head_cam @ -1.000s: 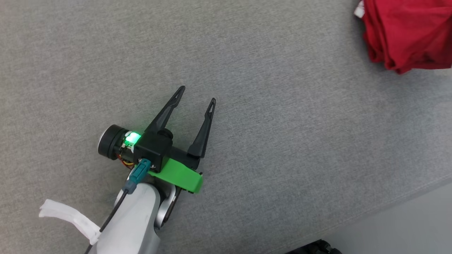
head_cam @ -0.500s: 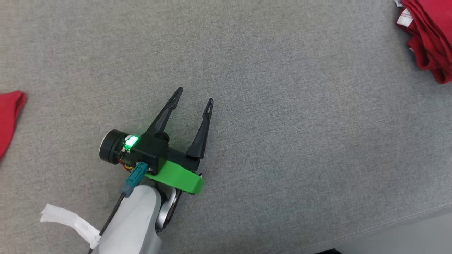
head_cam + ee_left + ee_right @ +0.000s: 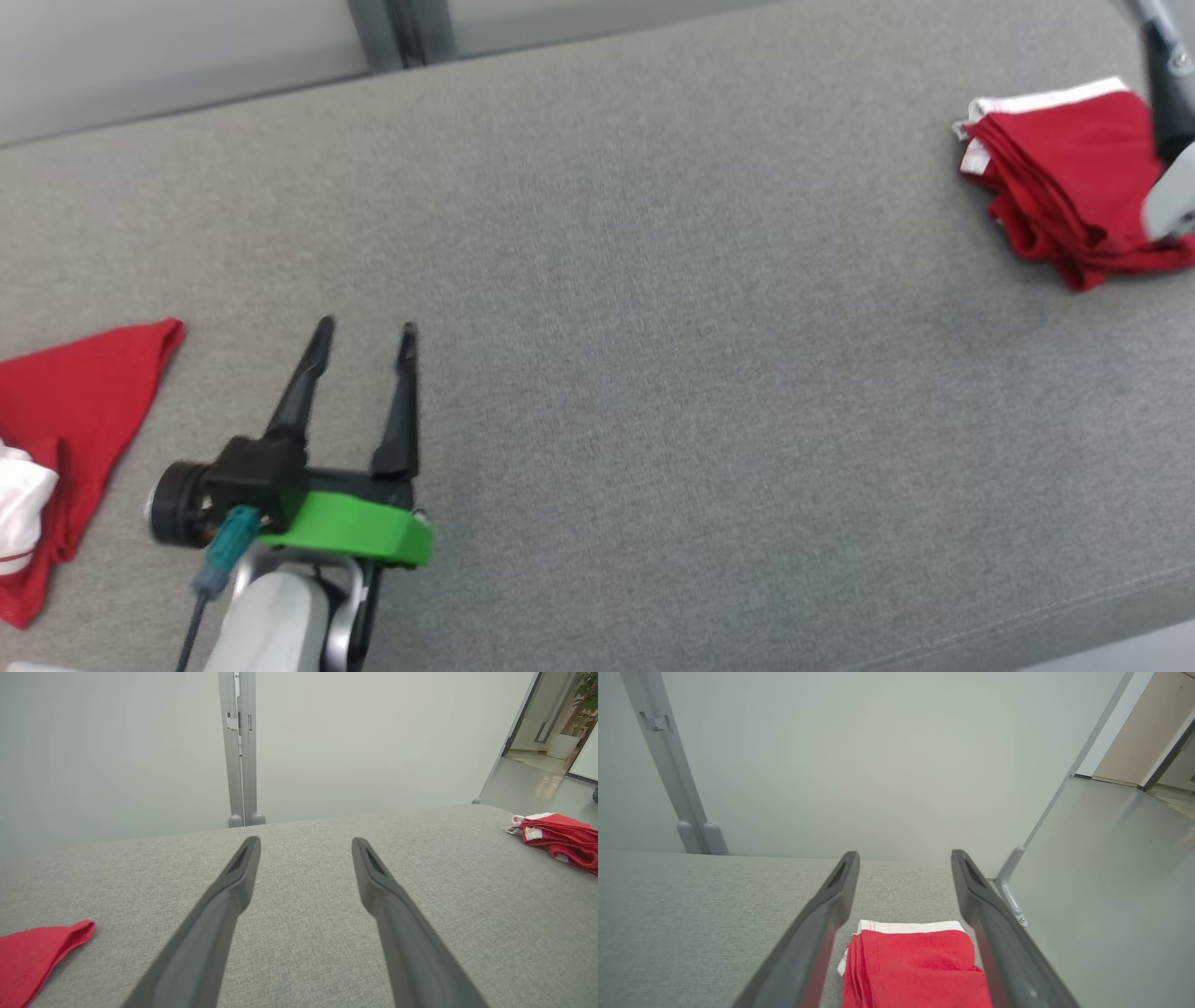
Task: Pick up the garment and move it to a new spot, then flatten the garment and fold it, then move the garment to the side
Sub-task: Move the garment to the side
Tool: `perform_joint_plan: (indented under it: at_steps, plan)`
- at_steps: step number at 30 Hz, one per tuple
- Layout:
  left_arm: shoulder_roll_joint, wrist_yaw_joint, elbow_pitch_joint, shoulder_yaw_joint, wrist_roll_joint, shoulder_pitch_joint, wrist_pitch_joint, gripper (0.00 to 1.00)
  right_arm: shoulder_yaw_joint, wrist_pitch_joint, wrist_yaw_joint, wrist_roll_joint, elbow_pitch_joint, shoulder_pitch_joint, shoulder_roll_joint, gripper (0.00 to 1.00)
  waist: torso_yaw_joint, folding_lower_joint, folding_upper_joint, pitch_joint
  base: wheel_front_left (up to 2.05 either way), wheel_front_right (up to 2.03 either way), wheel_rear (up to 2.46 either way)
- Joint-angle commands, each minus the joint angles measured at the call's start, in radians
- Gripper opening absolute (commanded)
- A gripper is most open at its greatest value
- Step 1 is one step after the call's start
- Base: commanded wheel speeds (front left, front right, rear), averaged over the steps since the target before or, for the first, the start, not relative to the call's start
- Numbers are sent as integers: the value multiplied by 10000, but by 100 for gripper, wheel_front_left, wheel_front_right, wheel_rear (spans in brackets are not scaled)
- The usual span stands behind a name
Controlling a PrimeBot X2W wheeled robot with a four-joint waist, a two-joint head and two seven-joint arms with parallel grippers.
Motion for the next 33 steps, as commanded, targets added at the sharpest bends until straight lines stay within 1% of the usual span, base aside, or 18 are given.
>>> perform_joint_plan:
  at_steps: [1,5,9,13,17,21,25,29,33]
  plan:
    - [131,92,-106,208,-102,363,-46,100,-402,-22,-8,-258,-439,788,159,100,225,0,0,-1356,0,0,0]
    - [276,260,-327,630,-158,950,-40,100,-1645,-22,-8,-901,-2015,2634,753,100,386,0,0,-1943,0,0,0]
    - [311,387,-389,816,-199,1452,-40,100,-2779,-23,-10,-1449,-3380,4436,1329,100,547,0,0,-2327,0,0,0]
    - [268,486,-307,937,-256,1817,-40,100,-3548,-23,-10,-2016,-4456,5926,1922,100,682,0,0,-2514,0,0,0]
    - [206,590,-140,1087,-242,2095,-41,100,-4232,-24,-8,-2419,-5319,7085,2473,100,766,0,0,-2612,0,0,0]
    - [92,670,-65,1288,-230,2347,-43,100,-4872,-24,-8,-2782,-5971,7960,2998,100,820,0,0,-2656,0,0,0]
    - [-4,663,-101,1464,-185,2540,-41,100,-5319,-24,-5,-3068,-6331,8582,3534,100,938,0,0,-2663,0,0,0]
    - [-101,554,-112,1541,-93,2621,-43,100,-5424,-24,-5,-3354,-6523,8902,3834,100,986,0,0,-2644,0,0,0]
    - [-191,477,-92,1602,-45,2578,-42,100,-5354,-24,-5,-3472,-6579,8936,3916,100,1015,0,0,-2641,0,0,0]
